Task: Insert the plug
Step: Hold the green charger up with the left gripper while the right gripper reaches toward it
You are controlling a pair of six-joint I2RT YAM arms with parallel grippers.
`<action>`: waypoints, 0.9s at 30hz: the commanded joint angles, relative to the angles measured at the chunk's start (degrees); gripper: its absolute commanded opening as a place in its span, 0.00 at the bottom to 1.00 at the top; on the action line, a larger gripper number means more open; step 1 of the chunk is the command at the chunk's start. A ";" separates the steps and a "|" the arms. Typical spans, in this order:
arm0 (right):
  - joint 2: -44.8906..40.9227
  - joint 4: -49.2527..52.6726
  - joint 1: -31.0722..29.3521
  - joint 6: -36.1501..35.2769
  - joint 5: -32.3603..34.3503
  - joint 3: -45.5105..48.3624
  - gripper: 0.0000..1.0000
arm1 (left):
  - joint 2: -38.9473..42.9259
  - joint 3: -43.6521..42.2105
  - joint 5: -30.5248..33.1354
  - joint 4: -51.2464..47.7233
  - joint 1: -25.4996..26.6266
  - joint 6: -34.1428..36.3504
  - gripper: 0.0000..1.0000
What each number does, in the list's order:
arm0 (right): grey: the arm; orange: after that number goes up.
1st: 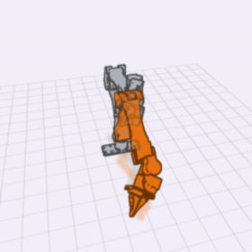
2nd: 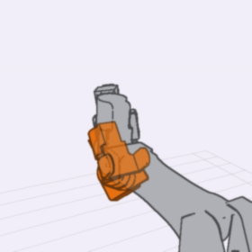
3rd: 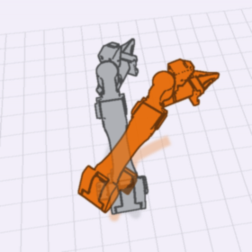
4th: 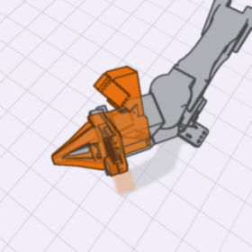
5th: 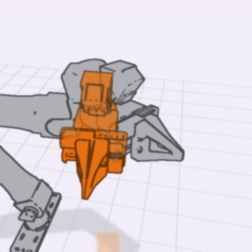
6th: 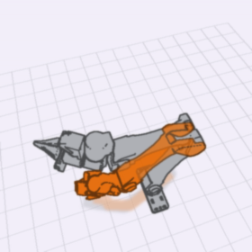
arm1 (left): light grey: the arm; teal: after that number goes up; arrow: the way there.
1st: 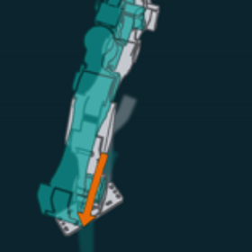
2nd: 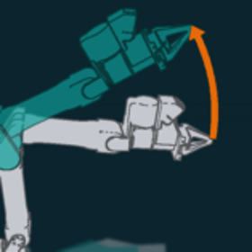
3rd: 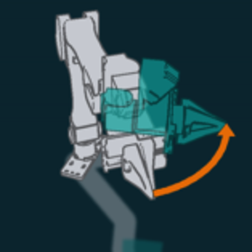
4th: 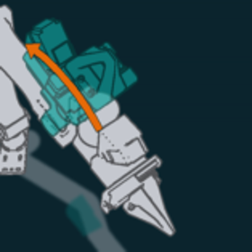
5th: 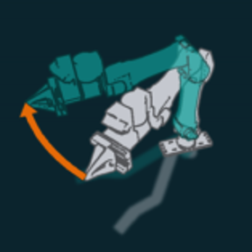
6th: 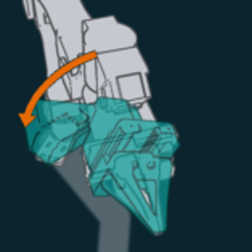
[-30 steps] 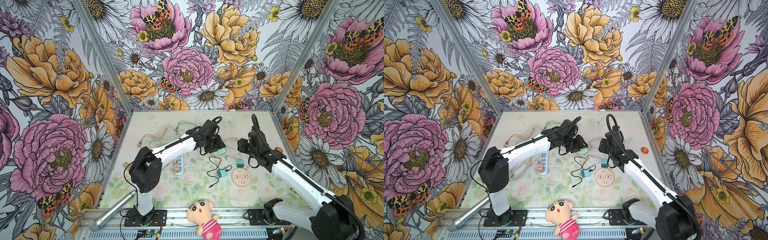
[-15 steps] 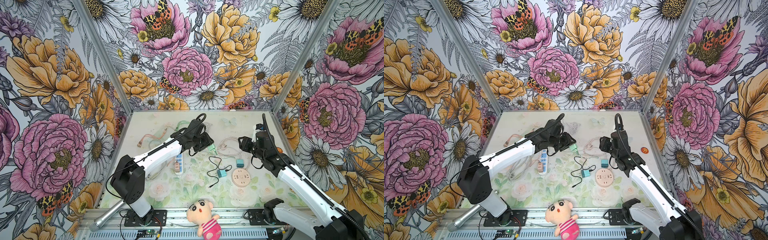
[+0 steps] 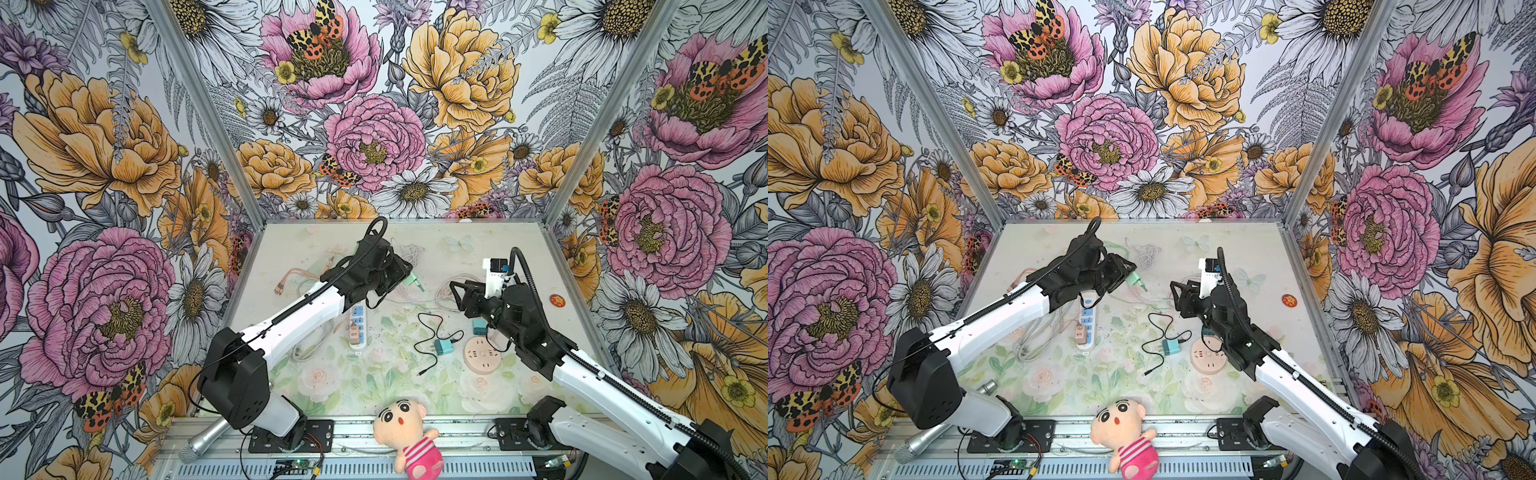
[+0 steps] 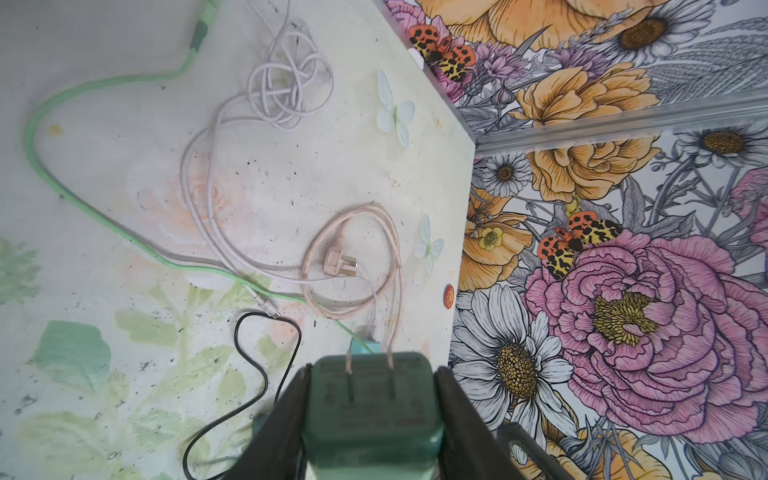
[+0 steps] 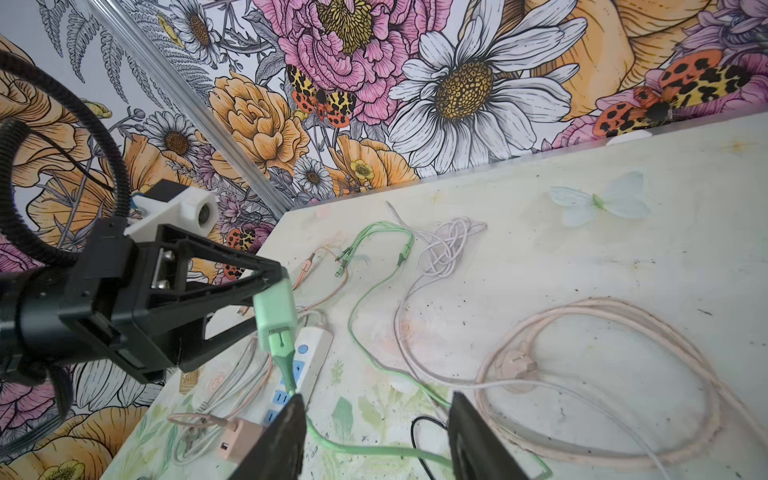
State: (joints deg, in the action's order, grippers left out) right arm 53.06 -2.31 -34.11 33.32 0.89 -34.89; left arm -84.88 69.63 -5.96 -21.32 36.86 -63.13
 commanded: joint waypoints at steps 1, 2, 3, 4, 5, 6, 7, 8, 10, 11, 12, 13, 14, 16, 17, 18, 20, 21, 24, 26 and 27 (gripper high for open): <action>1.10 -6.40 -3.40 -1.68 2.95 -1.13 0.56 | 1.56 0.84 2.40 2.42 -0.73 -0.15 0.27; 1.41 -7.07 -4.70 -2.48 3.62 -1.39 0.56 | 1.56 1.01 2.56 2.43 -0.90 -0.10 0.27; 1.73 -8.01 -6.09 -3.31 4.13 -1.54 0.56 | 1.64 1.04 2.62 2.42 -1.02 -0.19 0.27; 1.99 -8.83 -7.27 -4.07 4.54 -1.54 0.56 | 1.73 0.96 2.86 2.59 -1.14 -0.23 0.27; 2.51 -9.68 -8.61 -4.90 5.09 -1.56 0.56 | 1.82 1.01 3.04 2.69 -1.24 -0.22 0.27; 2.92 -10.14 -9.97 -5.55 5.81 -1.58 0.56 | 1.96 0.91 3.09 2.81 -1.35 -0.23 0.27; 3.40 -10.52 -10.95 -5.95 6.52 -1.58 0.56 | 2.08 0.91 3.14 2.92 -1.43 -0.19 0.27; 3.88 -10.89 -12.61 -6.14 7.43 -1.45 0.56 | 2.24 0.82 3.27 2.95 -1.68 -0.27 0.27; 4.75 -12.26 -14.64 -6.41 7.67 -1.10 0.55 | 2.84 0.60 4.07 2.96 -1.94 -0.23 0.27; 5.15 -12.77 -15.75 -6.72 8.02 -1.04 0.55 | 3.19 0.49 4.28 2.95 -1.97 -0.23 0.27; 5.53 -12.71 -16.83 -7.30 8.86 -1.12 0.55 | 3.53 0.27 4.33 2.95 -2.08 -0.24 0.27; 5.88 -12.34 -17.75 -7.96 9.67 -1.37 0.55 | 3.84 0.11 4.31 2.95 -2.19 -0.15 0.27; 6.21 -11.87 -18.74 -8.74 10.81 -1.70 0.56 | 4.17 -0.16 4.11 2.88 -2.27 -0.06 0.27; 6.44 -11.85 -19.67 -9.97 12.56 -1.59 0.56 | 4.92 -0.69 3.59 2.91 -2.41 0.04 0.27; 6.29 -12.37 -19.77 -10.24 12.89 -1.28 0.57 | 5.27 -1.04 3.39 2.88 -2.41 0.03 0.27; 6.06 -13.04 -19.84 -10.54 13.19 -0.95 0.58 | 5.71 -1.51 3.23 2.88 -2.41 0.15 0.27; 5.61 -14.28 -19.75 -11.81 14.18 -0.45 0.59 | 6.69 -2.49 3.13 2.80 -2.48 -0.13 0.26; 5.57 -15.14 -19.77 -12.84 14.55 -0.27 0.61 | 7.20 -3.05 3.02 2.83 -2.56 -0.44 0.26; 6.53 -18.03 -19.77 -16.92 14.68 -0.26 0.62 | 8.35 -4.18 2.40 3.39 -2.76 -1.11 0.26; 7.76 -20.46 -19.78 -19.43 13.91 -0.26 0.63 | 8.83 -4.23 2.23 3.39 -2.76 -0.96 0.26; 8.46 -21.49 -19.73 -20.54 13.24 -0.52 0.64 | 8.93 -4.21 2.12 3.31 -2.80 -0.87 0.26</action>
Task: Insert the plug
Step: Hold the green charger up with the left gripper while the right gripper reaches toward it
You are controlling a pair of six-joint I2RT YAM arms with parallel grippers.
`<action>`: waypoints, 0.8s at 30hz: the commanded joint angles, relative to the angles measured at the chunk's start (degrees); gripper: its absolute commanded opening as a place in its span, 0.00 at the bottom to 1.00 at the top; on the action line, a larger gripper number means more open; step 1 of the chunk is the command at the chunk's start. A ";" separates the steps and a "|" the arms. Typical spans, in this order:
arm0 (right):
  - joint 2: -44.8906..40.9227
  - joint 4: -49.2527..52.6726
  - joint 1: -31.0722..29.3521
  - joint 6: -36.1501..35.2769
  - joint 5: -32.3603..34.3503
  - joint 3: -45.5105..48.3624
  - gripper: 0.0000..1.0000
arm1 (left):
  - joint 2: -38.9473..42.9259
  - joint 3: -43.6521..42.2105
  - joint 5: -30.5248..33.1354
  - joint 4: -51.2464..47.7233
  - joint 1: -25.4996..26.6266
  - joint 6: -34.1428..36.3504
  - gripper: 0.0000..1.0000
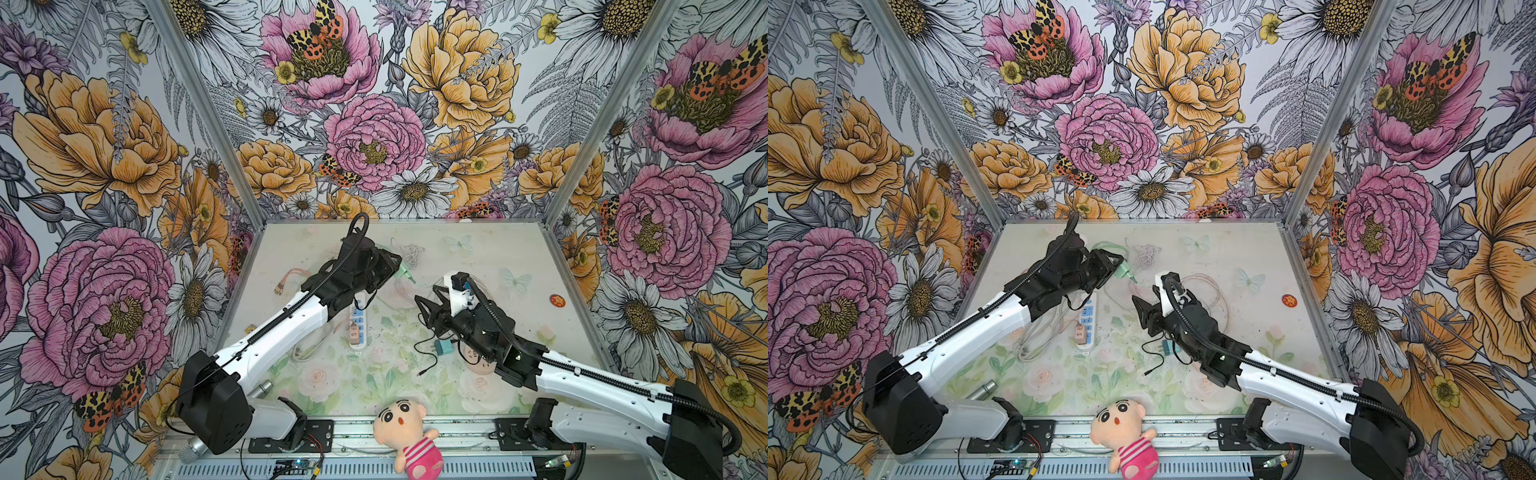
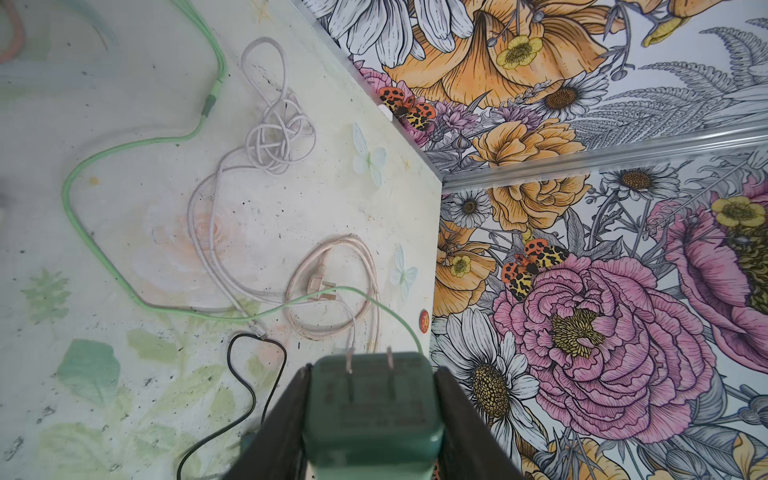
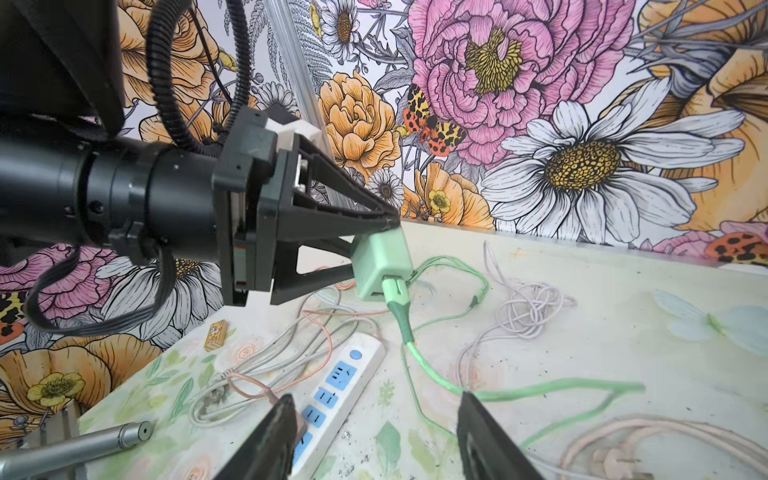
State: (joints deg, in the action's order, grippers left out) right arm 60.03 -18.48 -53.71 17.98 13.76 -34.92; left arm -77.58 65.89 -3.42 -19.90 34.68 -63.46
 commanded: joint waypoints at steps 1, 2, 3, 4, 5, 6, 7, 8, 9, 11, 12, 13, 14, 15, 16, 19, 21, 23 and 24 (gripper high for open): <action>2.24 -6.13 -0.12 -6.22 -0.46 -0.84 0.64 | 1.71 -0.52 -0.56 1.89 -0.65 -0.52 0.26; 2.89 -6.54 -0.10 -6.82 -1.21 -1.19 0.64 | 1.73 -0.59 -0.76 1.88 -0.73 -0.52 0.26; 3.64 -6.95 -0.13 -7.43 -2.04 -1.74 0.65 | 1.73 -0.72 -0.99 1.88 -0.77 -0.48 0.26; 4.34 -7.37 -0.08 -7.89 -2.81 -2.12 0.65 | 1.71 -0.94 -0.99 1.93 -0.72 -0.59 0.26; 4.90 -7.73 -0.08 -8.17 -3.33 -2.47 0.66 | 1.73 -1.17 -1.07 1.95 -0.78 -0.68 0.26; 5.34 -8.16 -0.08 -8.31 -3.65 -2.68 0.66 | 1.73 -1.28 -1.11 1.97 -0.85 -0.73 0.26; 5.94 -8.61 -0.08 -8.37 -3.76 -2.78 0.66 | 1.82 -1.44 -1.26 1.97 -0.89 -0.79 0.26; 6.29 -9.07 -0.06 -8.48 -3.84 -2.87 0.66 | 1.88 -1.46 -1.36 1.97 -0.93 -0.78 0.26; 6.56 -9.64 0.00 -8.44 -3.88 -2.75 0.66 | 1.97 -1.55 -1.48 2.04 -0.93 -0.79 0.26; 7.06 -11.29 0.03 -8.40 -3.94 -2.46 0.66 | 2.15 -1.93 -2.07 2.55 -0.96 -1.04 0.26; 7.46 -12.17 0.15 -8.41 -3.97 -2.38 0.66 | 2.17 -2.07 -2.56 3.09 -1.10 -1.28 0.26; 7.96 -12.97 0.34 -8.40 -4.09 -2.39 0.66 | 2.26 -2.37 -3.10 3.74 -1.19 -1.58 0.25; 8.38 -13.58 0.53 -8.27 -4.21 -2.44 0.67 | 2.17 -2.58 -3.50 4.26 -1.27 -1.81 0.26; 9.13 -14.17 0.85 -7.97 -4.31 -2.57 0.67 | 2.13 -2.63 -3.87 4.59 -1.28 -1.90 0.25; 9.55 -14.64 1.17 -7.81 -4.65 -2.61 0.67 | 2.08 -2.68 -4.20 4.69 -1.23 -1.95 0.25; 10.74 -15.15 2.56 -7.36 -5.02 -3.16 0.67 | 2.51 -2.79 -4.43 4.74 -1.10 -1.93 0.25; 11.09 -15.09 4.11 -6.19 -5.48 -3.40 0.67 | 3.03 -2.96 -4.40 4.87 -1.10 -1.93 0.25; 11.31 -15.09 5.59 -4.90 -6.55 -3.58 0.67 | 3.44 -2.97 -4.62 4.96 -1.10 -1.85 0.25; 11.46 -15.27 6.30 -4.54 -6.90 -3.58 0.67 | 3.65 -2.98 -4.66 4.96 -0.95 -1.76 0.25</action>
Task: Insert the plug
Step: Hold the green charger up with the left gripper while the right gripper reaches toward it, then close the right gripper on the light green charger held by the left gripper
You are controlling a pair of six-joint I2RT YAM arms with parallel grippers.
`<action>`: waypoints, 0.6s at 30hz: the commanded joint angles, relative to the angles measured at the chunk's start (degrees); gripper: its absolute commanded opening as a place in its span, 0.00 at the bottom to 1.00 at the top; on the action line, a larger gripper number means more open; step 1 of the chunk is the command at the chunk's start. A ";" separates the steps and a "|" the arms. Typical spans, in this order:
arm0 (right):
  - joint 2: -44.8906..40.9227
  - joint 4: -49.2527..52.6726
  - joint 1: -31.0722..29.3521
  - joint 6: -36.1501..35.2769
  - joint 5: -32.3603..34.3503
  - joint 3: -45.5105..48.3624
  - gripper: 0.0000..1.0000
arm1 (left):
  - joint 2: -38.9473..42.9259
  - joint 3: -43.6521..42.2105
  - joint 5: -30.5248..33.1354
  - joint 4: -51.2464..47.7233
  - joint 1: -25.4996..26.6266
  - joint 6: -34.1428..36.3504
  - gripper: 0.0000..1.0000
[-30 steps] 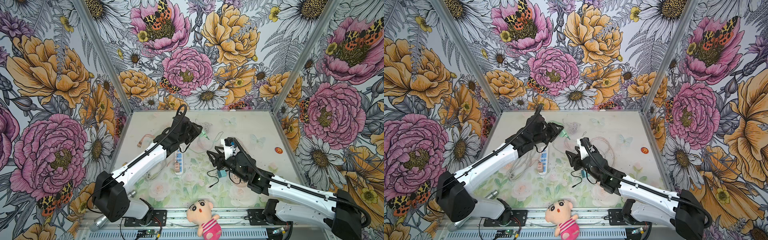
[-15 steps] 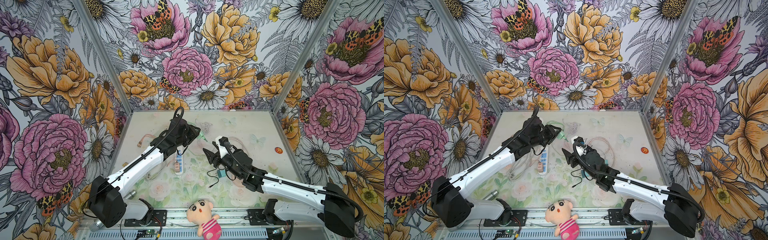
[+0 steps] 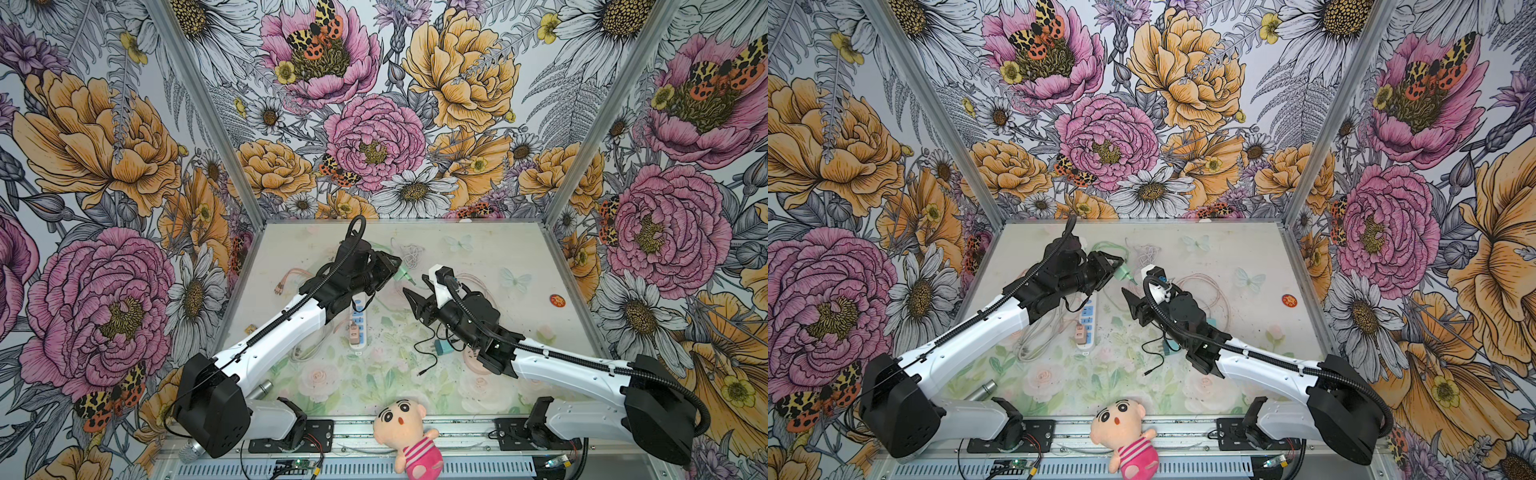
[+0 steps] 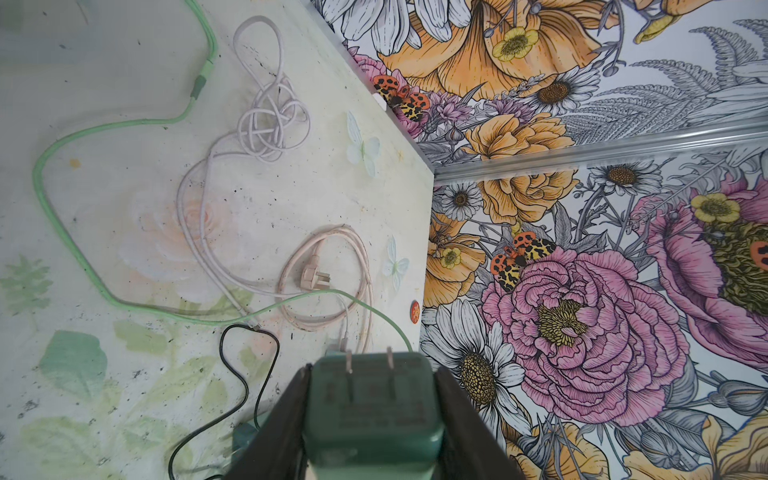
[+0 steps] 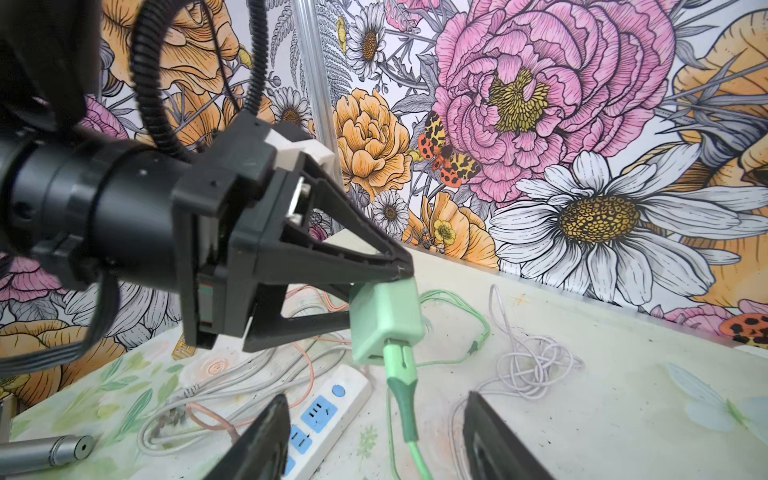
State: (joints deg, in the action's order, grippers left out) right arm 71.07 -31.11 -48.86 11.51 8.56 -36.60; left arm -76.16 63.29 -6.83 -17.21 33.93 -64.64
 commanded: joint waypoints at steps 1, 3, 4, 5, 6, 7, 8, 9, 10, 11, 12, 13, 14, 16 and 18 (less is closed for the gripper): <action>0.54 -2.94 1.94 2.11 -1.96 -1.90 0.67 | 2.37 -0.40 -1.42 2.27 -0.19 -0.53 0.25; 0.82 -3.74 2.44 2.30 -2.52 -1.97 0.67 | 2.51 -0.53 -1.22 2.06 -0.34 -0.46 0.25; 1.11 -3.94 2.56 2.31 -2.90 -2.11 0.67 | 2.35 -0.53 -1.24 1.93 -0.44 -0.42 0.25; 1.52 -4.04 2.64 2.35 -3.25 -2.39 0.67 | 2.18 -0.47 -1.35 1.99 -0.53 -0.57 0.25; 1.98 -4.15 2.72 2.45 -3.81 -2.66 0.67 | 1.93 -0.41 -1.43 2.17 -0.47 -0.57 0.25; 2.49 -4.49 2.72 2.53 -4.28 -2.84 0.67 | 1.69 -0.31 -1.64 2.35 -0.45 -0.57 0.25; 2.98 -5.01 2.72 2.73 -4.91 -2.95 0.67 | 1.47 -0.28 -1.94 2.48 -0.45 -0.66 0.25; 3.53 -5.63 2.72 3.07 -5.37 -3.04 0.67 | 1.22 -0.27 -2.31 2.89 -0.38 -0.81 0.25; 4.04 -6.21 2.72 3.26 -5.72 -3.12 0.67 | 1.06 -0.28 -2.51 3.24 -0.36 -0.92 0.25; 4.55 -6.81 2.72 3.50 -6.20 -3.29 0.67 | 0.89 -0.31 -2.65 3.48 -0.21 -1.06 0.25; 5.10 -7.18 2.72 3.72 -6.48 -3.54 0.67 | 0.79 -0.19 -2.66 3.58 -0.20 -1.06 0.25; 5.51 -7.14 2.72 3.91 -6.63 -3.85 0.67 | 0.75 -0.14 -2.77 3.67 -0.18 -1.09 0.25; 6.09 -7.17 2.72 4.09 -6.78 -4.14 0.67 | 0.69 -0.09 -2.84 3.85 -0.18 -1.10 0.25; 6.74 -7.61 2.80 4.22 -6.97 -4.55 0.67 | 0.75 -0.03 -2.96 4.05 -0.10 -1.10 0.25; 7.29 -8.63 2.87 4.61 -7.15 -4.55 0.67 | 0.79 -0.01 -3.03 4.03 0.11 -1.10 0.25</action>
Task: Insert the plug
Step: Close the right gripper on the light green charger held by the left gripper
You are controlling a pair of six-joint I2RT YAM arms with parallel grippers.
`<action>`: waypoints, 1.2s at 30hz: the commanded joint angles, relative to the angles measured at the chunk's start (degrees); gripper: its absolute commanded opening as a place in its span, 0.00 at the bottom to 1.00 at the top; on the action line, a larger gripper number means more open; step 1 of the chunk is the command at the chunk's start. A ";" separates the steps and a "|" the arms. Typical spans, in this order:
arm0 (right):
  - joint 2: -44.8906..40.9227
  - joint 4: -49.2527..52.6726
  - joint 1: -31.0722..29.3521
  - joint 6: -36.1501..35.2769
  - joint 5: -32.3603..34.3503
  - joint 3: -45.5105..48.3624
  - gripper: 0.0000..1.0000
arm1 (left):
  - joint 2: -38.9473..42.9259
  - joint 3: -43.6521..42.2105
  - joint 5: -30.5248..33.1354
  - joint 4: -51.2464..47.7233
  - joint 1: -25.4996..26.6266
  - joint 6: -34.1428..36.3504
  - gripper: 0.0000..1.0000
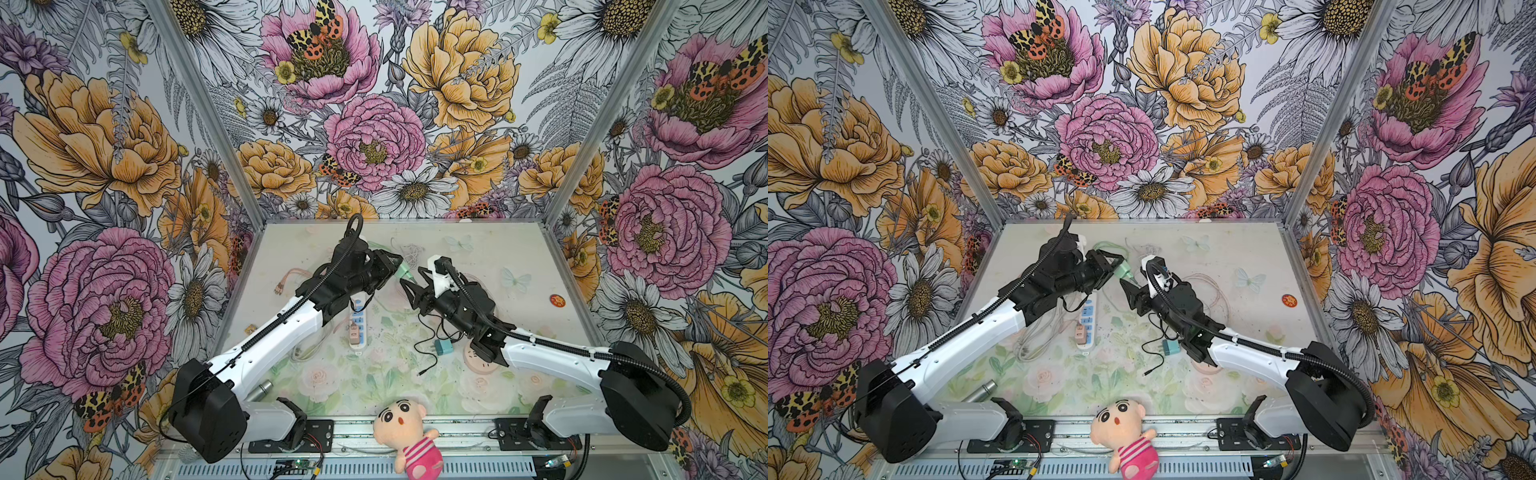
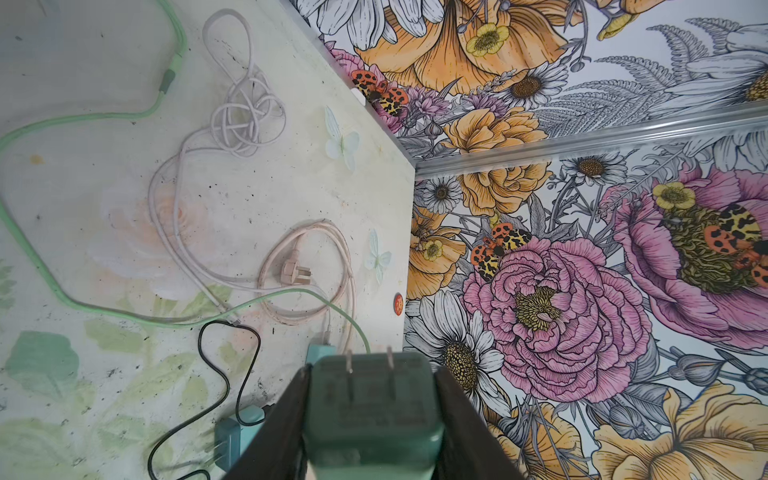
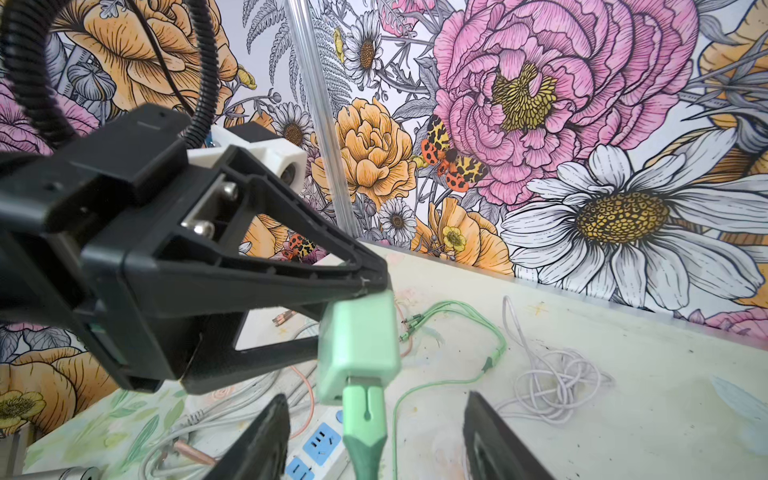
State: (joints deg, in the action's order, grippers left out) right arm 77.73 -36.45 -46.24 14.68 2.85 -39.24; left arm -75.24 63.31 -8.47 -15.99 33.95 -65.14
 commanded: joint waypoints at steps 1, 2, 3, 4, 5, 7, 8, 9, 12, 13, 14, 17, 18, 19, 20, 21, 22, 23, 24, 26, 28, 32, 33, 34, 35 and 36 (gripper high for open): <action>0.75 -3.84 0.28 1.58 -1.45 -1.93 0.67 | -0.11 -0.03 -1.38 2.80 0.10 -0.58 0.25; 0.97 -4.29 0.39 1.95 -1.45 -1.97 0.67 | -0.08 -0.24 -1.29 2.93 0.15 -0.60 0.25; 1.19 -4.66 0.48 2.17 -1.62 -2.07 0.67 | -0.08 -0.49 -1.22 3.19 0.15 -0.75 0.25; 1.45 -4.91 0.53 2.44 -1.71 -2.19 0.67 | -0.13 -0.80 -1.31 3.60 0.15 -0.98 0.25; 1.72 -5.17 0.47 2.73 -1.74 -2.29 0.67 | -0.17 -0.99 -1.38 4.08 0.15 -1.19 0.25; 2.19 -5.92 0.52 3.40 -1.76 -2.25 0.66 | -0.10 -1.24 -1.37 4.63 0.30 -1.22 0.25; 2.32 -6.35 0.53 3.84 -1.50 -2.11 0.66 | -0.11 -1.20 -1.24 4.71 0.41 -1.20 0.25; 2.49 -6.82 0.53 4.48 -1.37 -1.99 0.66 | -0.16 -1.33 -1.16 4.82 0.54 -1.25 0.25; 3.10 -8.02 0.53 5.71 -1.82 -2.06 0.64 | -0.39 -1.38 -1.16 5.62 0.84 -1.53 0.25; 3.36 -8.25 0.45 5.93 -1.72 -2.14 0.64 | -0.47 -1.44 -1.21 5.91 0.93 -1.60 0.25; 3.61 -8.54 0.45 6.30 -1.37 -2.16 0.63 | -0.61 -1.48 -1.34 6.05 1.17 -1.76 0.25; 4.09 -9.21 0.45 6.94 -1.18 -2.06 0.59 | -0.67 -1.77 -1.56 7.12 1.35 -2.17 0.25; 4.16 -9.39 0.48 7.11 -1.26 -2.03 0.58 | -0.68 -1.81 -1.70 7.40 1.52 -2.27 0.25; 4.18 -9.59 0.49 7.22 -1.30 -1.93 0.56 | -0.69 -1.73 -1.88 7.37 1.56 -2.26 0.25; 4.18 -9.86 0.46 7.37 -1.19 -1.85 0.55 | -0.83 -1.49 -1.92 7.06 1.70 -2.10 0.25; 4.11 -10.24 2.02 7.56 -0.89 -1.59 0.54 | -0.99 -1.46 -1.99 6.77 1.82 -2.01 0.25; 3.97 -10.62 2.11 7.66 -0.62 -1.30 0.53 | -0.97 -1.48 -1.99 6.75 1.91 -2.00 0.25; 3.85 -11.22 2.19 7.82 -0.20 -0.96 0.53 | -1.06 -1.64 -1.92 6.77 1.99 -2.06 0.25; 3.70 -11.78 2.29 8.02 0.07 -0.64 0.52 | -1.10 -1.73 -1.99 6.91 2.07 -2.18 0.25; 3.41 -12.66 2.66 8.50 0.44 -0.06 0.52 | -1.21 -1.95 -2.08 7.10 2.18 -2.27 0.25; 3.07 -13.03 2.99 8.53 0.49 0.22 0.52 | -1.41 -1.96 -2.24 7.03 2.24 -2.26 0.25; 3.08 -12.31 3.35 8.44 0.45 0.13 0.50 | -1.61 -1.97 -3.21 7.77 2.17 -2.53 0.25; 3.25 -12.31 3.43 8.48 0.25 0.05 0.50 | -1.74 -1.87 -3.32 7.81 2.17 -2.53 0.25; 3.51 -12.20 3.51 8.49 -0.10 -0.04 0.49 | -1.91 -1.74 -3.46 7.86 2.09 -2.53 0.25; 3.73 -12.18 3.52 8.50 -0.28 -0.13 0.49 | -2.11 -1.77 -3.53 7.96 2.05 -2.64 0.25; 3.95 -12.18 3.52 8.61 -0.31 -0.21 0.49 | -2.27 -1.73 -3.70 8.26 1.94 -2.77 0.25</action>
State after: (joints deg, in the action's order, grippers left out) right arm 81.45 -46.19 -43.03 22.33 2.72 -39.53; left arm -76.79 62.06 -9.78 -9.96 35.51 -67.33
